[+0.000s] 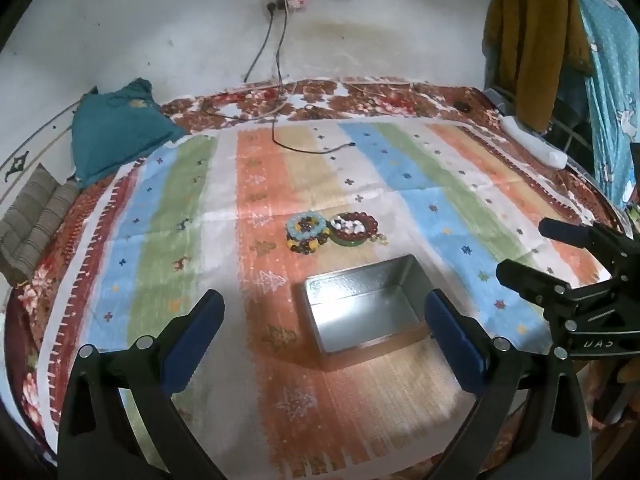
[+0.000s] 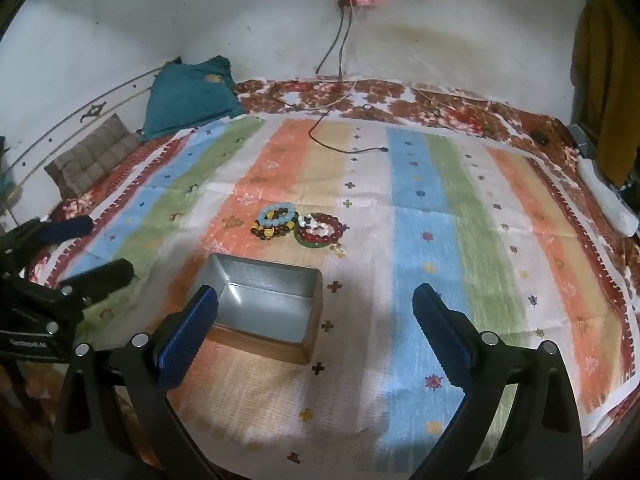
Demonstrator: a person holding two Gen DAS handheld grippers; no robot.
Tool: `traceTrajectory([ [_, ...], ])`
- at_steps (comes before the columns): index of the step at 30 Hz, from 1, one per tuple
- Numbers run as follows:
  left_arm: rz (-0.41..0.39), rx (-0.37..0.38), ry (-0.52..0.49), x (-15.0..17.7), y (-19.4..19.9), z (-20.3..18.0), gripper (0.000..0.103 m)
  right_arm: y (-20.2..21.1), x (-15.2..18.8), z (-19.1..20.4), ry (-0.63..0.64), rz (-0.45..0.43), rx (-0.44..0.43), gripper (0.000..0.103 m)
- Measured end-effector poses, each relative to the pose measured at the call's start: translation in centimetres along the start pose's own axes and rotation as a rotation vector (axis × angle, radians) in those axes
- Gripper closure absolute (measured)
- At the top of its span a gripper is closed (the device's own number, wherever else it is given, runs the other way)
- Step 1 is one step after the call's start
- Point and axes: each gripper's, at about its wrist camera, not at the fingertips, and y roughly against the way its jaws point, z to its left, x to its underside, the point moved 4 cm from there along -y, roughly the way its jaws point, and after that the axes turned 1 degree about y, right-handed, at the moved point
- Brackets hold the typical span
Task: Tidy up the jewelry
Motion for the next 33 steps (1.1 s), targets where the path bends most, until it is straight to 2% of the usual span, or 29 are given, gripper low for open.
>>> traceTrajectory([
  [16,0.011,-0.004,0.005,-0.13,-0.17,0.14,0.006,-0.63,0.48,-0.01,0.001,0.03,-0.005,0.004],
  [33,0.018,-0.02,0.009,0.29,-0.52,0.54,0.006,-0.4,0.3,-0.28,-0.022,0.019,0.018,0.004],
])
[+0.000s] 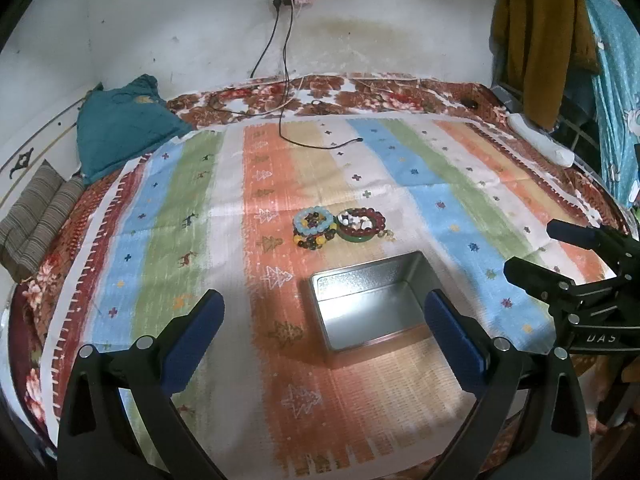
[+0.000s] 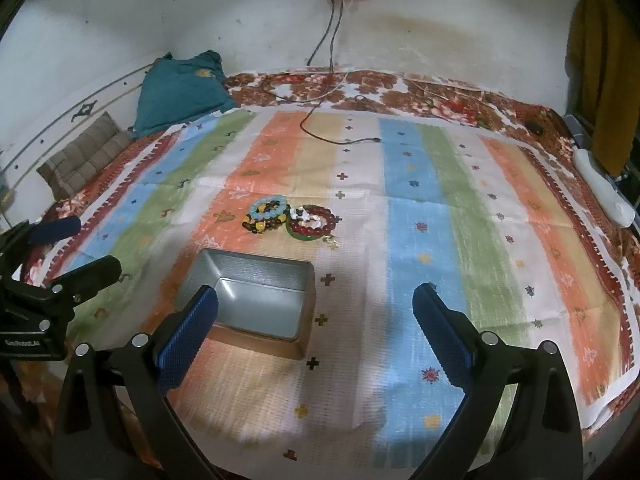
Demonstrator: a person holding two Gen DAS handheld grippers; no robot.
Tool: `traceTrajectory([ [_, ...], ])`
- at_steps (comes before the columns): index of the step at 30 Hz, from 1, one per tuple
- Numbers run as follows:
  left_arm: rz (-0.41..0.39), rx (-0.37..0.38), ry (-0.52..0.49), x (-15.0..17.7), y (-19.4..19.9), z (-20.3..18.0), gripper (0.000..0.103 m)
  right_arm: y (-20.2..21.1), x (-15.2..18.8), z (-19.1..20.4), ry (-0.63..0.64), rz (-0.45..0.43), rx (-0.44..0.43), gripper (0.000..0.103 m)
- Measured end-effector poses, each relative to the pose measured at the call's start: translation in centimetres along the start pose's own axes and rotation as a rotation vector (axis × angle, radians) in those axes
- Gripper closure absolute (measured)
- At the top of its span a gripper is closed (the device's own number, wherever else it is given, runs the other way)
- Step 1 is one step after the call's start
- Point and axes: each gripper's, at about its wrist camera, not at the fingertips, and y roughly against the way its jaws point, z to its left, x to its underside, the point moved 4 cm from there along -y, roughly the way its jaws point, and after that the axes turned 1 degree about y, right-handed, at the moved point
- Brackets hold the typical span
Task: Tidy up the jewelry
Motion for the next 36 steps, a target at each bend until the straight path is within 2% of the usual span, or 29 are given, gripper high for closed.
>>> traceTrajectory([
  [29,0.011,-0.021,-0.006,0.45,-0.17,0.36,0.006,-0.03,-0.29,-0.07,-0.006,0.006,0.01,0.004],
  [36,0.036,-0.042,-0.006,0.37,-0.75,0.49,0.006,-0.38,-0.43,-0.21,-0.001,0.014,0.012,0.004],
])
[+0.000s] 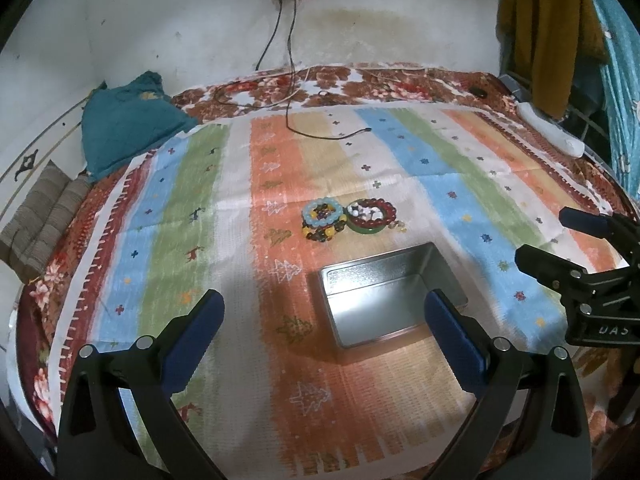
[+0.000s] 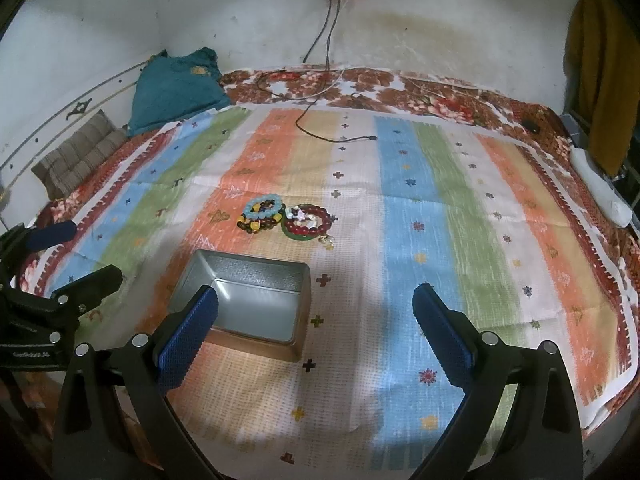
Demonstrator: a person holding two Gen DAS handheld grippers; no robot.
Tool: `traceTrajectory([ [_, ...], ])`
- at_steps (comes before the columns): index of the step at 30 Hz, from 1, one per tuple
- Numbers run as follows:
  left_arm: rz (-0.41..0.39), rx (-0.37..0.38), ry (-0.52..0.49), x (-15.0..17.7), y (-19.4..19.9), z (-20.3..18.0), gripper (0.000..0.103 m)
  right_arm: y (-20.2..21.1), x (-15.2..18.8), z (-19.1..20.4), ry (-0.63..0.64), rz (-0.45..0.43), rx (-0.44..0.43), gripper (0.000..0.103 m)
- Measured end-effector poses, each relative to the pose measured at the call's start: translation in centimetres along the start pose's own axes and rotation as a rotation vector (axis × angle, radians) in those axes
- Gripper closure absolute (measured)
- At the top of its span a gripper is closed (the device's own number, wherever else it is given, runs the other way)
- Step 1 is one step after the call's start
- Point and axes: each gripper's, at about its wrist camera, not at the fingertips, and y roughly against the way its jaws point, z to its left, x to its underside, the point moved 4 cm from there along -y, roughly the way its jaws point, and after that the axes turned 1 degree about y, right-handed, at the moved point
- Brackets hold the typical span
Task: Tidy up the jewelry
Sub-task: 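Move both open tools forward over the bracelet pile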
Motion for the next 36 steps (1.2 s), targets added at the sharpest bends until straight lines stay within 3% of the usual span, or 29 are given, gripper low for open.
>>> traceTrajectory([
  [36,0.16,-0.101,0.038,-6.2,-8.3,2.2,0.006,-8.5,-4.4,-1.2,-0.014,0.161,0.012,0.004],
])
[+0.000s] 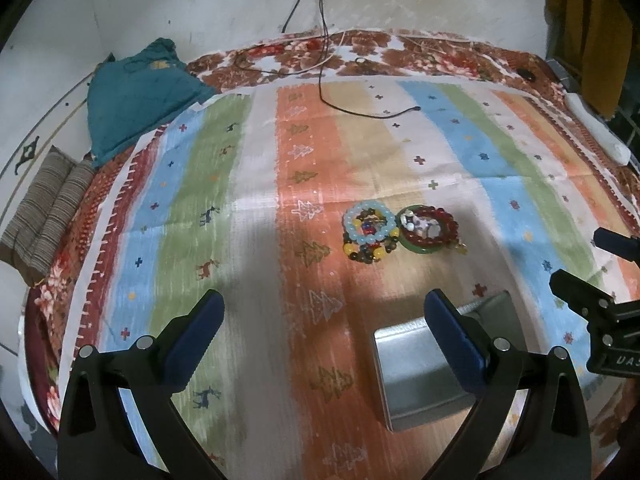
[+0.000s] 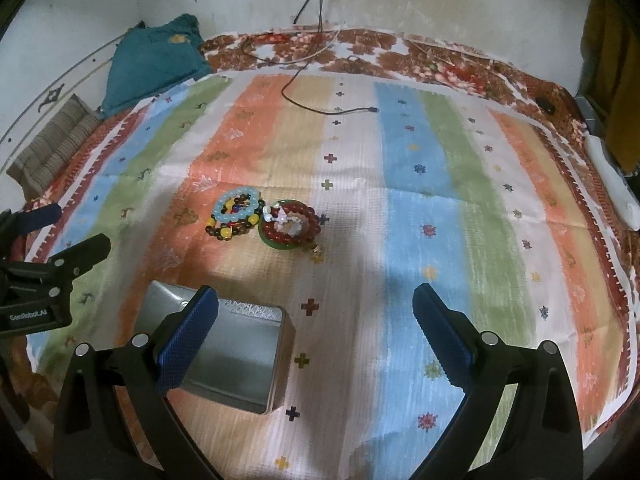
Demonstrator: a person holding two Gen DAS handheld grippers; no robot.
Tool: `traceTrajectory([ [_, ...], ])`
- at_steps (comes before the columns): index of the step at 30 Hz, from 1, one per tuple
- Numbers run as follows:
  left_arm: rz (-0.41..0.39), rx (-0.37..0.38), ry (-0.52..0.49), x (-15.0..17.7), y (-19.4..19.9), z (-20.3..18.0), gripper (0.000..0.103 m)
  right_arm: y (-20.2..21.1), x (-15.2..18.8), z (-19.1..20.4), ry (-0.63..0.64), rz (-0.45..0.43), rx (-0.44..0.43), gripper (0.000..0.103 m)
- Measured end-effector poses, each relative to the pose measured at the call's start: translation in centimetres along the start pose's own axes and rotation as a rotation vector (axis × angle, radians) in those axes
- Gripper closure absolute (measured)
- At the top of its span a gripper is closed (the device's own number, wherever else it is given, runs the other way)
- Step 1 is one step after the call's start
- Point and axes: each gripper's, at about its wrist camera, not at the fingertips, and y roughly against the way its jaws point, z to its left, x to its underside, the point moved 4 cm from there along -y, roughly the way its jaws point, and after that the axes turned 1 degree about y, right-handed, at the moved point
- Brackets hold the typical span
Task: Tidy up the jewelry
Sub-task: 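Move both open tools forward over the bracelet pile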
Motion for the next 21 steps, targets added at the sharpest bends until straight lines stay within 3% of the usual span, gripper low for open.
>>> traceTrajectory([
  [21,0.098,0.001,0.057,-3.6,-6.7,1.1,0.006,-5.8,-2.8,-0.9,-0.022,0.091,-0.008,0.004],
])
